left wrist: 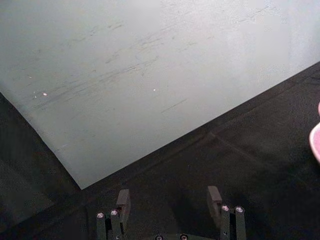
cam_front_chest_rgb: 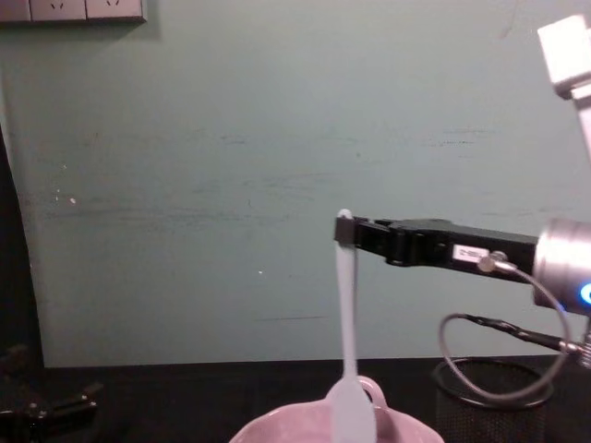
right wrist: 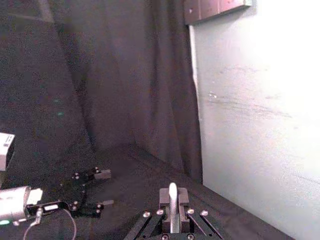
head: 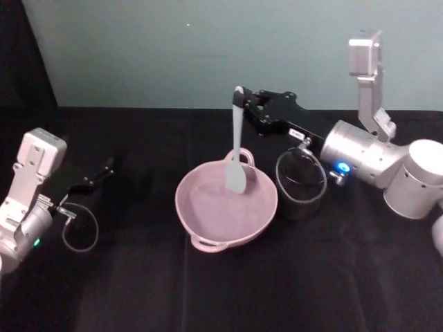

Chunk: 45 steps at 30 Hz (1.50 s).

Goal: Use the one hand to pick up the spoon and stir the clear water in the bowl.

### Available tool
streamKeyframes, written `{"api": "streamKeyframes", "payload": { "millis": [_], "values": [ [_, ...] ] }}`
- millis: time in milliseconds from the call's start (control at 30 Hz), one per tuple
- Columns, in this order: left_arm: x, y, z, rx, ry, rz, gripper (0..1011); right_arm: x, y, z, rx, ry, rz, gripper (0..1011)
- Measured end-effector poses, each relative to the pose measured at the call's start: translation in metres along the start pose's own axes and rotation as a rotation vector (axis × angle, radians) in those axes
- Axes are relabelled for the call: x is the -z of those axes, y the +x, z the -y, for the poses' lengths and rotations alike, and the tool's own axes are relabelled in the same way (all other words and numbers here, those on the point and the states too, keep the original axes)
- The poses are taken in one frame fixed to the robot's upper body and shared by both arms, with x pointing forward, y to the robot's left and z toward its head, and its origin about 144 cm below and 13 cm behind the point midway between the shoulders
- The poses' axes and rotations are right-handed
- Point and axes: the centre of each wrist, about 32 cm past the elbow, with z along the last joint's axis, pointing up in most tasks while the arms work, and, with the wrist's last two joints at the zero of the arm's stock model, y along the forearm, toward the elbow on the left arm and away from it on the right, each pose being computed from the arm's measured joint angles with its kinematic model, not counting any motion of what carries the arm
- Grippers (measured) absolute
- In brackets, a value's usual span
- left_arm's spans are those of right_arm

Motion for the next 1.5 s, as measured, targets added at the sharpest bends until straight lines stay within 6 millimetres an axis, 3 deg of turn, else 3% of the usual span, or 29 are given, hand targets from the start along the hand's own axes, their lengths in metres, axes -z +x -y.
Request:
{"api": "streamKeyframes", "payload": {
  "millis": [367, 733, 1133, 1500],
  "values": [
    [0.000, 0.000, 0.000, 0.000, 0.000, 0.000, 1011, 0.008, -0.020, 0.025, 0.017, -0.005, -0.022, 100],
    [0.000, 0.000, 0.000, 0.000, 0.000, 0.000, 1011, 0.014, -0.035, 0.009, -0.062, -0.021, -0.037, 100],
    [0.000, 0.000, 0.000, 0.000, 0.000, 0.000, 1011, 0.012, -0.021, -0.029, -0.123, -0.017, -0.030, 100],
    [0.000, 0.000, 0.000, 0.000, 0.000, 0.000, 1011, 0.012, 0.003, -0.024, -0.064, -0.017, -0.014, 100]
  ]
}}
